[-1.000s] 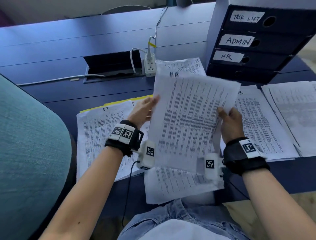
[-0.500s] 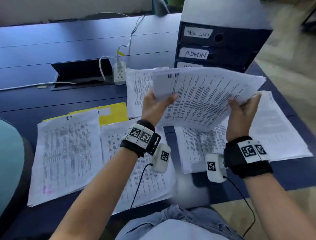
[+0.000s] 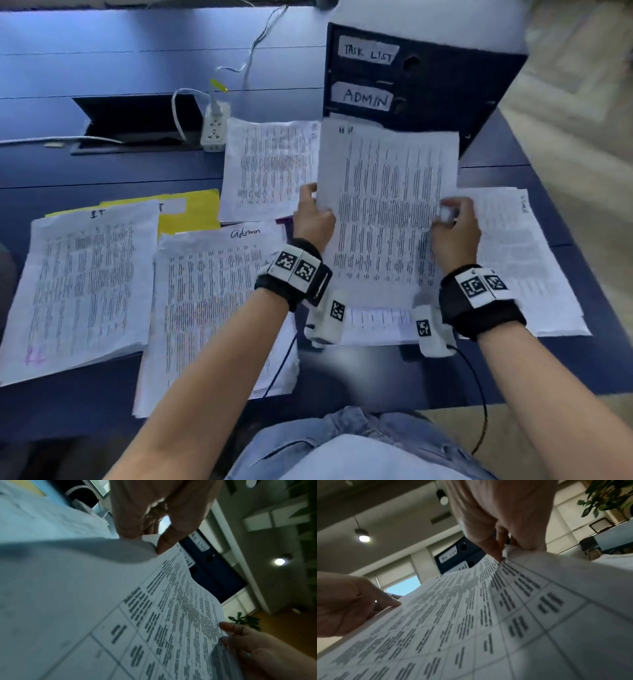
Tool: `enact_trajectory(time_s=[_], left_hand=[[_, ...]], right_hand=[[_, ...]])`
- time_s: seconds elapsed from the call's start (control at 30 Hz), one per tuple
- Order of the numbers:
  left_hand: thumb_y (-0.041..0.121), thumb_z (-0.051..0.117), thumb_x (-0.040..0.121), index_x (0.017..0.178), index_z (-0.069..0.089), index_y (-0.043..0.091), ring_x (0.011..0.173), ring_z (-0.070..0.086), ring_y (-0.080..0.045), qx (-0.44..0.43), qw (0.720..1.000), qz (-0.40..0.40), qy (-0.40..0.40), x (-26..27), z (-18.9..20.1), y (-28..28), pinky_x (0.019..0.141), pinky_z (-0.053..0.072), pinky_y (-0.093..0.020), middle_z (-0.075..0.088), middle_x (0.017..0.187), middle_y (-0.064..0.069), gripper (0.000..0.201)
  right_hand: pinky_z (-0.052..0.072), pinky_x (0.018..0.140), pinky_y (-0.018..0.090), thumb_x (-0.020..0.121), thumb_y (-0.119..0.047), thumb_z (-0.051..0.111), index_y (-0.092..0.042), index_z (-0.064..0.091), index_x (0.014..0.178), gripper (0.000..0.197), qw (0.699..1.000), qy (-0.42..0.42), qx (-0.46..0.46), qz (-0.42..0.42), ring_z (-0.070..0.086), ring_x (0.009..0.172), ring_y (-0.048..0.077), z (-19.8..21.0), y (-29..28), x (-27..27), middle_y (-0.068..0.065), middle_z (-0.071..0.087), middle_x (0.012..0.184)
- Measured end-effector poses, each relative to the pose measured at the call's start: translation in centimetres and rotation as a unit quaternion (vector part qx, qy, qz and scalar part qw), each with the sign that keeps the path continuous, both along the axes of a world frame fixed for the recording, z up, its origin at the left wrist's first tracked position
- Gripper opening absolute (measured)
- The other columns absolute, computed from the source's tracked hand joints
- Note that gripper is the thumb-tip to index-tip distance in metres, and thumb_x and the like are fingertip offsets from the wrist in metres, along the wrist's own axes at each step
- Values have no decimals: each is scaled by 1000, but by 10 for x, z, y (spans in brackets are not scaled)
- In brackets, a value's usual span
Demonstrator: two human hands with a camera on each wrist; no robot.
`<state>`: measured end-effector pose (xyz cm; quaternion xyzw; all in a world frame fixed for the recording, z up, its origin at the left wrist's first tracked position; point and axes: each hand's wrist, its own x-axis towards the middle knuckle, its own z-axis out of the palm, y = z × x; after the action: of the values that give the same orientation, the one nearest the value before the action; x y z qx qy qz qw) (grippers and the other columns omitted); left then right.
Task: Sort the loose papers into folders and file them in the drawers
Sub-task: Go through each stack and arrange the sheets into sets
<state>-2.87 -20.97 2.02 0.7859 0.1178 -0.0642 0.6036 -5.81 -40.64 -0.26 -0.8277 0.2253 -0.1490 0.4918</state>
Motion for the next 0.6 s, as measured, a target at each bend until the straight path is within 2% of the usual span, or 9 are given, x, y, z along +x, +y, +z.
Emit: enact_trajectory(time_s=[0.07,0.17,0.23,0.27,0.37,0.43,0.5,0.6], left_hand=[[-5,42,89,129,35,8,104,58,-26,33,998,1,45,-6,-18,-6,80,46,-23,57,123,-15,43],[-3,44,88,130,35,7,110,56,-29,53,994,-5,96,-15,-38,-10,85,45,-26,56,124,-16,44],[1,47,88,129,37,5,117,50,-31,98,988,-8,122,-17,-46,-12,94,43,-31,49,127,-17,42],[4,48,88,128,39,4,121,44,-32,132,982,-7,139,-17,-48,-13,99,39,-35,43,130,-17,41],[7,46,89,123,43,2,126,25,-32,210,958,-21,193,-20,-51,-15,105,29,-40,25,134,-17,34],[6,45,88,122,43,0,126,23,-33,231,950,-41,205,-22,-53,-15,105,29,-41,22,135,-18,34],[3,43,88,119,43,-3,126,24,-33,242,947,-58,202,-25,-56,-14,103,31,-40,23,134,-18,32],[4,42,88,116,48,-5,125,30,-34,235,950,-74,193,-26,-54,-4,103,31,-36,28,133,-20,29]], right_hand=[[48,91,42,86,9,41,-7,51,117,36,997,69,-19,29,54,102,26,-16,-5,0,13,53,119],[42,93,37,87,9,41,-2,46,126,40,988,134,-47,64,49,114,31,-29,-8,-1,17,47,131],[37,96,34,87,9,45,-1,41,130,45,980,171,-69,78,41,122,32,-36,-6,-2,17,39,137],[35,99,36,86,7,47,-2,40,131,47,973,194,-93,86,35,126,32,-38,-4,-3,16,34,141],[23,108,47,85,-4,54,-8,38,133,50,934,251,-212,138,16,138,28,-41,6,-7,8,12,154],[15,112,48,88,-12,53,-11,31,140,57,908,286,-241,190,7,143,23,-44,10,-7,2,2,157],[12,113,49,89,-17,51,-11,25,144,61,886,328,-236,226,6,144,20,-48,12,-6,1,4,157],[16,111,50,87,-18,53,-9,38,134,50,885,327,-244,225,18,140,23,-46,18,-2,6,20,151]])
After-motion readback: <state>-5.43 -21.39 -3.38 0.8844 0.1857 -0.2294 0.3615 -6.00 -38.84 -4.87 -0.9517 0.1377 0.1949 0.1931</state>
